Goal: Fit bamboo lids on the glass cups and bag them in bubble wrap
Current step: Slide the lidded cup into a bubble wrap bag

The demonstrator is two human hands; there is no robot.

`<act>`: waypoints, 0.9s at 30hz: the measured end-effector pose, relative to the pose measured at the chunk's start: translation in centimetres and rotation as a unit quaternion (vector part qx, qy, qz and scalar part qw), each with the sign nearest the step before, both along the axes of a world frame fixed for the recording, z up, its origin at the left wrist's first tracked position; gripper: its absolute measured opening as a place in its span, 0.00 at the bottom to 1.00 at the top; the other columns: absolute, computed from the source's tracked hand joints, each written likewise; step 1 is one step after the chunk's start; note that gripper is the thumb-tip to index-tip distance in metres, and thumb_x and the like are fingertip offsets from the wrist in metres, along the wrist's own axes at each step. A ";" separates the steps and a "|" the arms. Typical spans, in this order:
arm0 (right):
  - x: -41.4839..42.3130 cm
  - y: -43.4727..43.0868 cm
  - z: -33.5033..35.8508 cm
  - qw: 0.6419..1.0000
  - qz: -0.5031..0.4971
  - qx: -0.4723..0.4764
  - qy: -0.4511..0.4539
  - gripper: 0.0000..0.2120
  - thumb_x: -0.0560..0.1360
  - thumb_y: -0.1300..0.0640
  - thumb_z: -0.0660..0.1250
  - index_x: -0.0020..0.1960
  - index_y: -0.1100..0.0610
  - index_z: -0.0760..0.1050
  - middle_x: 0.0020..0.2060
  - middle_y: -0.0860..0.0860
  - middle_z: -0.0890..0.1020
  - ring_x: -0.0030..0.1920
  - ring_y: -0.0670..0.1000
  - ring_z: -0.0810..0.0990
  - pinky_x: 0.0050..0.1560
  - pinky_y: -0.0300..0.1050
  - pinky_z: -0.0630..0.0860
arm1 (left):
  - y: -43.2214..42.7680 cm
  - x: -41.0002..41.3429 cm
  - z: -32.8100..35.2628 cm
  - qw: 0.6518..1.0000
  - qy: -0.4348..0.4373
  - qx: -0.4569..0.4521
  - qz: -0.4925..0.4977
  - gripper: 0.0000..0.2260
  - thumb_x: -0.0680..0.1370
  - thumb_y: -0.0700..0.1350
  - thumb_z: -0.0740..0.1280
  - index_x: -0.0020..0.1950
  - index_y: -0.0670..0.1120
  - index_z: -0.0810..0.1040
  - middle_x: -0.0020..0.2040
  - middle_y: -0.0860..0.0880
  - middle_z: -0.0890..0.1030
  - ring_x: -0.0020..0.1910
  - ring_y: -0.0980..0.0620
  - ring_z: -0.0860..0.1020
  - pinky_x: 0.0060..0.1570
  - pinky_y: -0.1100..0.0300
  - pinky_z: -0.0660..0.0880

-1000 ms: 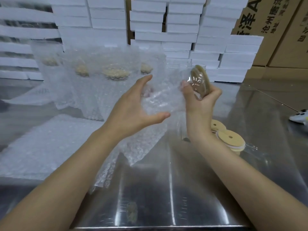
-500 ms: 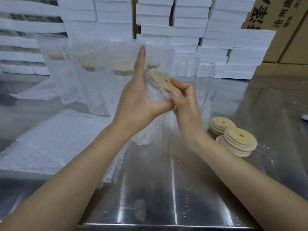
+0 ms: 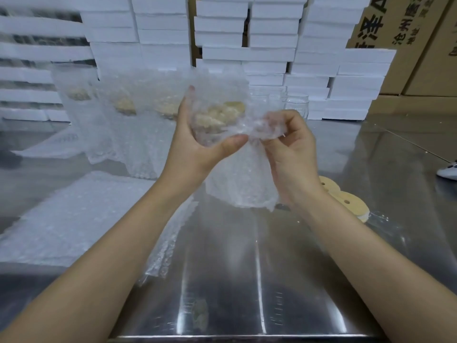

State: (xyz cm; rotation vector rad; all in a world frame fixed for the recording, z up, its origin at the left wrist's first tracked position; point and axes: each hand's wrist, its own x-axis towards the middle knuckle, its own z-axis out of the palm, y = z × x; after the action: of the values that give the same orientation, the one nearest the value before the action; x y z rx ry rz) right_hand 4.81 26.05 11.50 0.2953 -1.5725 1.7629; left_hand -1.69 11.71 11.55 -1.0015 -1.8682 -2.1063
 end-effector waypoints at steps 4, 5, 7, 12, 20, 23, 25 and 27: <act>-0.1 -0.5 -0.4 0.997 0.039 -0.054 -0.049 0.13 0.76 0.68 0.66 0.49 0.54 0.65 0.48 0.54 0.72 0.50 0.55 0.75 0.54 0.47 0.73 | 0.3 0.1 -0.1 0.999 -0.051 0.016 0.013 0.49 0.62 0.52 0.81 0.77 0.50 0.59 0.71 0.51 0.70 0.66 0.60 0.73 0.63 0.64 0.73; -0.2 -0.4 -0.6 0.995 0.060 -0.029 -0.078 0.15 0.76 0.60 0.69 0.55 0.53 0.64 0.51 0.51 0.75 0.53 0.52 0.77 0.54 0.44 0.75 | 0.5 0.2 -0.2 0.998 -0.056 0.022 0.014 0.45 0.63 0.52 0.80 0.75 0.48 0.61 0.69 0.50 0.73 0.64 0.59 0.75 0.62 0.62 0.74; -0.2 0.1 -1.1 0.983 0.070 0.083 -0.147 0.37 0.67 0.46 0.77 0.67 0.45 0.58 0.64 0.47 0.73 0.62 0.43 0.76 0.59 0.39 0.75 | 0.7 0.1 -0.5 0.998 -0.044 0.037 0.014 0.41 0.64 0.54 0.78 0.72 0.46 0.65 0.64 0.50 0.78 0.60 0.59 0.78 0.58 0.65 0.76; -0.9 1.0 -1.9 0.974 -0.006 0.118 -0.191 0.37 0.64 0.51 0.79 0.68 0.51 0.66 0.60 0.52 0.78 0.59 0.44 0.79 0.62 0.44 0.76 | 0.3 -1.1 -0.9 0.997 -0.070 -0.004 -0.022 0.56 0.53 0.72 0.71 0.76 0.50 0.60 0.56 0.66 0.77 0.57 0.69 0.75 0.61 0.65 0.72; -1.4 2.3 -1.2 0.978 0.089 -0.026 -0.185 0.25 0.73 0.39 0.62 0.60 0.56 0.75 0.53 0.51 0.83 0.56 0.50 0.82 0.59 0.50 0.77 | 0.5 -1.4 -2.8 0.992 -0.028 -0.103 -0.064 0.34 0.64 0.47 0.78 0.67 0.46 0.70 0.57 0.53 0.81 0.55 0.60 0.80 0.49 0.69 0.76; -1.7 2.2 -1.1 0.946 0.075 -0.086 -0.305 0.25 0.79 0.36 0.53 0.59 0.55 0.75 0.55 0.55 0.80 0.54 0.54 0.80 0.56 0.50 0.77 | 0.6 -1.6 -2.4 0.999 -0.046 -0.018 -0.006 0.30 0.64 0.48 0.78 0.63 0.47 0.73 0.51 0.55 0.83 0.49 0.61 0.82 0.44 0.71 0.75; -1.5 2.0 -1.7 0.906 0.092 -0.075 -0.407 0.20 0.81 0.40 0.55 0.57 0.55 0.75 0.52 0.54 0.79 0.44 0.53 0.82 0.43 0.46 0.80 | 0.5 -1.7 -2.1 0.998 -0.055 0.022 -0.001 0.33 0.63 0.51 0.79 0.65 0.44 0.72 0.53 0.53 0.83 0.52 0.57 0.82 0.47 0.67 0.76; -1.3 1.2 -2.6 0.875 0.134 -0.072 -0.459 0.18 0.82 0.43 0.57 0.62 0.54 0.75 0.53 0.53 0.81 0.40 0.54 0.84 0.36 0.44 0.81 | 0.5 -1.4 -2.0 0.998 -0.052 0.043 -0.002 0.35 0.63 0.53 0.78 0.66 0.45 0.71 0.56 0.50 0.82 0.55 0.54 0.81 0.50 0.64 0.77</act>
State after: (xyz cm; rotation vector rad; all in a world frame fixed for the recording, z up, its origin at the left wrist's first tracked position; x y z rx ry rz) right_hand 3.47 27.21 8.93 -0.5147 -2.0716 2.4154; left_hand -3.13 12.22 9.50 -0.8953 -1.8052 -2.2596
